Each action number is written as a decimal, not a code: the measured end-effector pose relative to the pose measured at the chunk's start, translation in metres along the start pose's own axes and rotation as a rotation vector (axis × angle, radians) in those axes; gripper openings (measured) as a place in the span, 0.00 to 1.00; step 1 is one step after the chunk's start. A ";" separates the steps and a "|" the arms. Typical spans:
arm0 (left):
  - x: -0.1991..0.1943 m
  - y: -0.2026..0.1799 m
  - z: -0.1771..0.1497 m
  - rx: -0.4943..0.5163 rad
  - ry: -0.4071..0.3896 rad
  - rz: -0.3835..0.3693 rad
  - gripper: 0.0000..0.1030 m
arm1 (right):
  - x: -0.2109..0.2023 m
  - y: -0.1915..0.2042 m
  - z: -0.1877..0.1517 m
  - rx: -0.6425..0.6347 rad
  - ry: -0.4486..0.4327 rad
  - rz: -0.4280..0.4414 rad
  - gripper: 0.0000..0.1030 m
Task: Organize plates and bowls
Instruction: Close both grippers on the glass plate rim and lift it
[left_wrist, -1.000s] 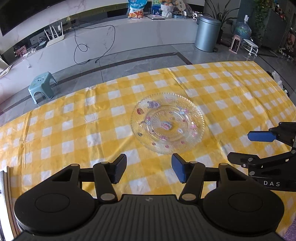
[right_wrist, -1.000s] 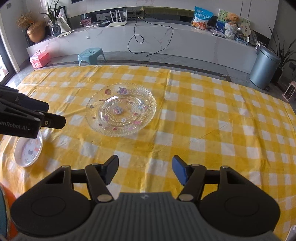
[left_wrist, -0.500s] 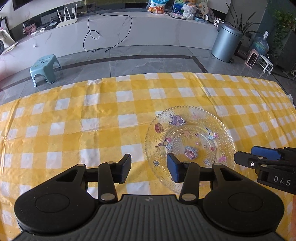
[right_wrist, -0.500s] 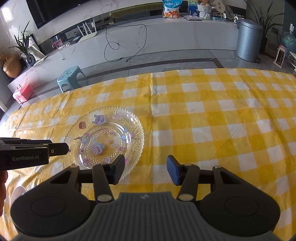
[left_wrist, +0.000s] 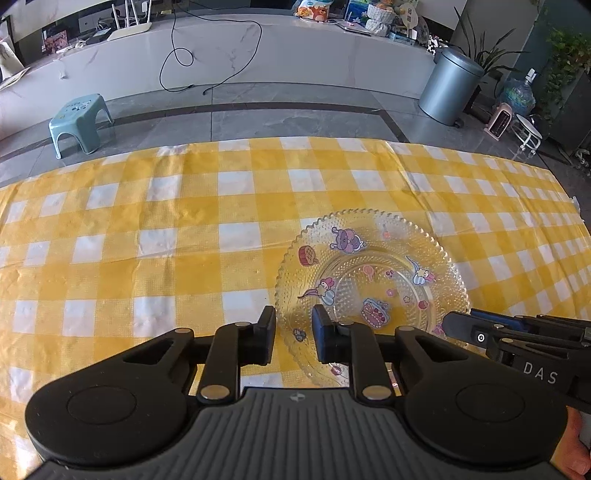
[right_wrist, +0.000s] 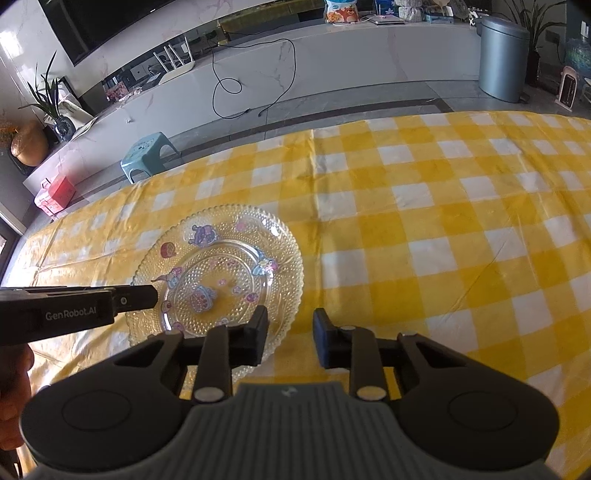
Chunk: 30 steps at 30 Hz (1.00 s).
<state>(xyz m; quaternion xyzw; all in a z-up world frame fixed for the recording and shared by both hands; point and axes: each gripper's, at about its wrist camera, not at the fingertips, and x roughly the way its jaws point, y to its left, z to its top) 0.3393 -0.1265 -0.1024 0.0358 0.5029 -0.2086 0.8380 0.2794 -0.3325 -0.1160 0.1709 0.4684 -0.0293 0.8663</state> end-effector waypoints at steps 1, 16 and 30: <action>0.000 0.001 0.000 -0.007 0.001 0.000 0.22 | 0.000 0.000 0.000 0.012 0.003 0.012 0.15; -0.007 0.005 -0.005 -0.040 0.074 -0.033 0.18 | -0.013 -0.002 -0.015 0.018 0.026 0.019 0.17; -0.004 0.006 -0.005 -0.104 0.064 -0.031 0.15 | -0.011 -0.007 -0.013 0.064 0.014 0.022 0.12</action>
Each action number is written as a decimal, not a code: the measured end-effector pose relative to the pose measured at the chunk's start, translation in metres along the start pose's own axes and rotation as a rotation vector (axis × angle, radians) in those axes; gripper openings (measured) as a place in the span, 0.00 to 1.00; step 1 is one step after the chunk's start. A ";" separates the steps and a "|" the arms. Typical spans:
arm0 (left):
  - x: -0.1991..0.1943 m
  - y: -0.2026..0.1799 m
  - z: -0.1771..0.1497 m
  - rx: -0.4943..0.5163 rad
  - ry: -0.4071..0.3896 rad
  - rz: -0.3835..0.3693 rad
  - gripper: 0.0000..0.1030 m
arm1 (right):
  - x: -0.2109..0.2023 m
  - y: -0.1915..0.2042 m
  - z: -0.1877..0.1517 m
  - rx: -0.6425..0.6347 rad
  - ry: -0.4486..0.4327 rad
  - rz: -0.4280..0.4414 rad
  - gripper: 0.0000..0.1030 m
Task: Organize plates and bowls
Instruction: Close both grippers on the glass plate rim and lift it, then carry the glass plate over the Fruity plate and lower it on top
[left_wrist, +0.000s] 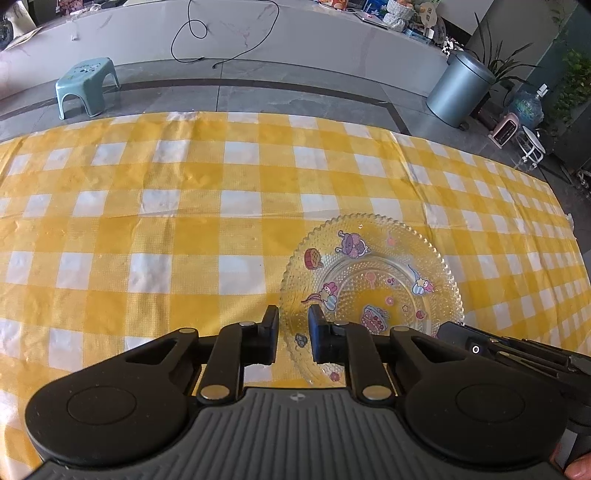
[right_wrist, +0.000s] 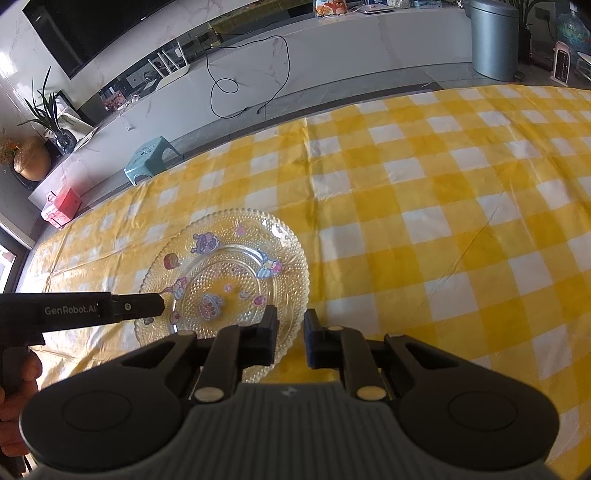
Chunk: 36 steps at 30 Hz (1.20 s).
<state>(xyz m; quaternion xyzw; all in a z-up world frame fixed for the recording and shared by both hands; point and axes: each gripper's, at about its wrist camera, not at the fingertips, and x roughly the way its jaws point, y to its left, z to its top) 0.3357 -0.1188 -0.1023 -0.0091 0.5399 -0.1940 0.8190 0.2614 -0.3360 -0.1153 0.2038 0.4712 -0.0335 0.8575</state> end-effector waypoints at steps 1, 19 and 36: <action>-0.001 -0.001 -0.001 0.004 0.001 0.006 0.14 | -0.001 -0.001 0.000 0.007 0.003 0.000 0.11; -0.024 -0.049 -0.020 0.105 0.148 -0.083 0.00 | -0.047 -0.026 -0.033 0.070 0.023 0.005 0.03; -0.028 -0.040 -0.030 0.080 0.072 0.069 0.28 | -0.064 -0.046 -0.046 0.103 0.004 0.019 0.18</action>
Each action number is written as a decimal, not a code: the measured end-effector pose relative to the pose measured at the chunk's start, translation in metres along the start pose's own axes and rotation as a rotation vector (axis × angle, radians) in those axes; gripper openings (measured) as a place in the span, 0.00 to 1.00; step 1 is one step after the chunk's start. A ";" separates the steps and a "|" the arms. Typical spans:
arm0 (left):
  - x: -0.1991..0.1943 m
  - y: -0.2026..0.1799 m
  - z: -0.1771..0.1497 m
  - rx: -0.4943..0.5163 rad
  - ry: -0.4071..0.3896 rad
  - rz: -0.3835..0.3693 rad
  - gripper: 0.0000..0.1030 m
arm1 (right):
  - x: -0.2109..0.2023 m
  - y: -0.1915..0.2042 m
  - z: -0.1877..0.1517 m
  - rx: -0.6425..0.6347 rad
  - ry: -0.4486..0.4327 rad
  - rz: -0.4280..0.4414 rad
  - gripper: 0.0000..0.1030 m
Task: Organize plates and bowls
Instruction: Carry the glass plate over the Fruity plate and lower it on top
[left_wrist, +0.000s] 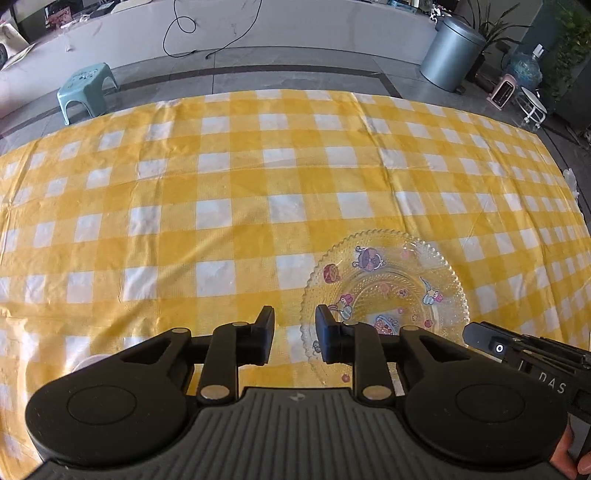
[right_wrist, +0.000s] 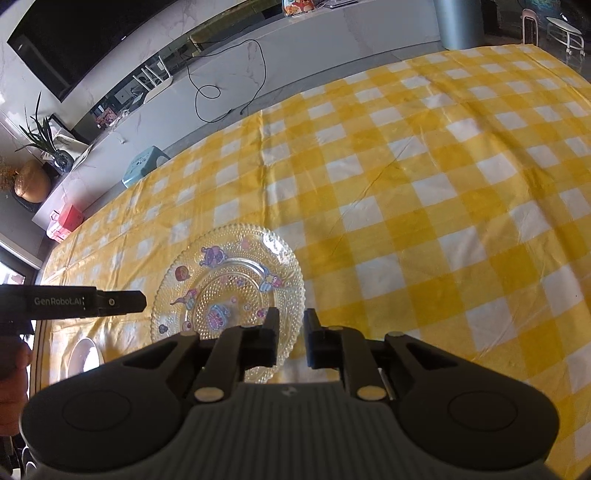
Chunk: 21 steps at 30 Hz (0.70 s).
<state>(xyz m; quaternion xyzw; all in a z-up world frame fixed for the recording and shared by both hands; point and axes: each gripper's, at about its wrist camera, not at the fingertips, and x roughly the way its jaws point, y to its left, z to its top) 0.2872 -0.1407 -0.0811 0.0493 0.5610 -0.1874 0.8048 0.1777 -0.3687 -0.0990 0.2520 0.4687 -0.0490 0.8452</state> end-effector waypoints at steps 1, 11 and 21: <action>0.003 0.001 -0.001 0.001 0.004 0.004 0.28 | 0.001 -0.001 0.001 0.005 -0.004 -0.005 0.20; 0.022 0.005 -0.002 -0.061 0.035 -0.071 0.29 | 0.016 -0.020 0.008 0.083 0.012 0.030 0.25; 0.023 0.000 -0.002 -0.074 0.026 -0.080 0.23 | 0.022 -0.012 0.005 0.090 0.002 0.039 0.08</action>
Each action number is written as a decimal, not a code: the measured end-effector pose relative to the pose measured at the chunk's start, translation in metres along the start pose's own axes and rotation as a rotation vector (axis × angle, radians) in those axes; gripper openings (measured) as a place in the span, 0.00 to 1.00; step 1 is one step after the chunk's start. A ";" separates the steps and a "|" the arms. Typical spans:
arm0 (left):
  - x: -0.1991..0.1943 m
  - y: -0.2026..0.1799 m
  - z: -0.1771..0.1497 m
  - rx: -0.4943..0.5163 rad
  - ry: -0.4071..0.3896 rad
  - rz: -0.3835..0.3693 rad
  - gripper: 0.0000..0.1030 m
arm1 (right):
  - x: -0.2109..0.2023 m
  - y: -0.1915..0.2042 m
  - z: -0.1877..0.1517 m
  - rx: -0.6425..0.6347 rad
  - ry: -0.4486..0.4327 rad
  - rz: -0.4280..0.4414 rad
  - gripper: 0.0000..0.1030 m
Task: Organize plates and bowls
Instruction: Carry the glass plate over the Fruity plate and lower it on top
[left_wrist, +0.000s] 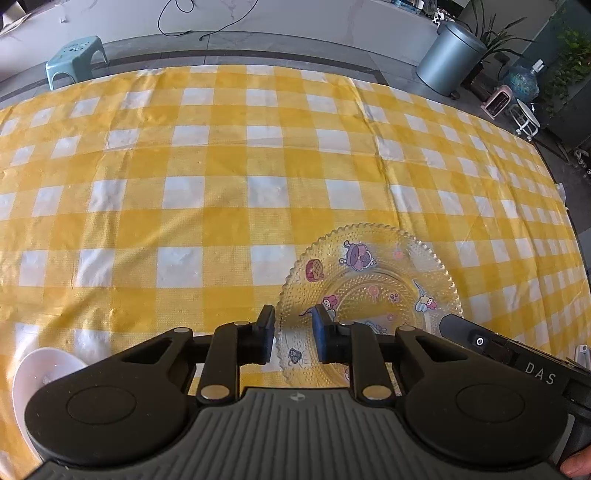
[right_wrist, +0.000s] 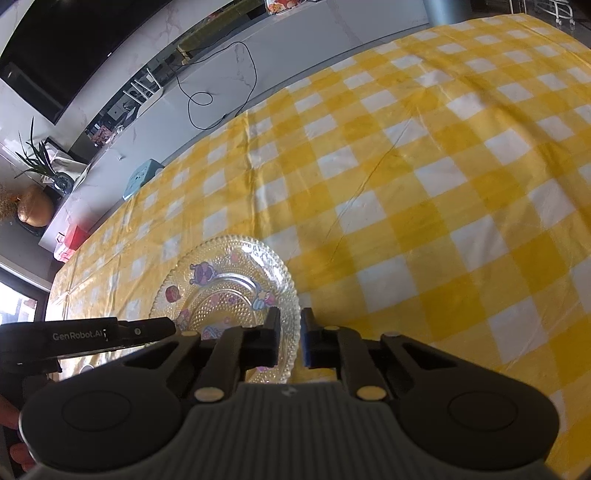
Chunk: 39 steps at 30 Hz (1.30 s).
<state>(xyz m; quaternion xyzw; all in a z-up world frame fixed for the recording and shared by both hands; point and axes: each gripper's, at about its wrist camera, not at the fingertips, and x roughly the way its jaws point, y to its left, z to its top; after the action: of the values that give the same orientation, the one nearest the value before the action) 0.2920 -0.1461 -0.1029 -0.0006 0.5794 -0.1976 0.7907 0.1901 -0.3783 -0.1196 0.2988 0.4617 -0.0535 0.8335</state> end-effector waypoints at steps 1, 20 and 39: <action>0.000 0.000 0.000 -0.009 0.003 0.002 0.22 | 0.000 0.000 0.000 0.005 -0.001 -0.002 0.08; -0.040 -0.027 -0.049 -0.068 -0.016 -0.026 0.16 | -0.050 -0.024 -0.035 0.032 0.010 -0.021 0.08; -0.092 -0.059 -0.160 -0.103 -0.116 0.014 0.16 | -0.113 -0.046 -0.111 -0.008 0.004 0.008 0.08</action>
<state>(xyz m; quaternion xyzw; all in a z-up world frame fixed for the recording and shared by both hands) 0.1037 -0.1346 -0.0576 -0.0486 0.5421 -0.1615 0.8232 0.0274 -0.3764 -0.0935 0.2974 0.4625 -0.0478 0.8339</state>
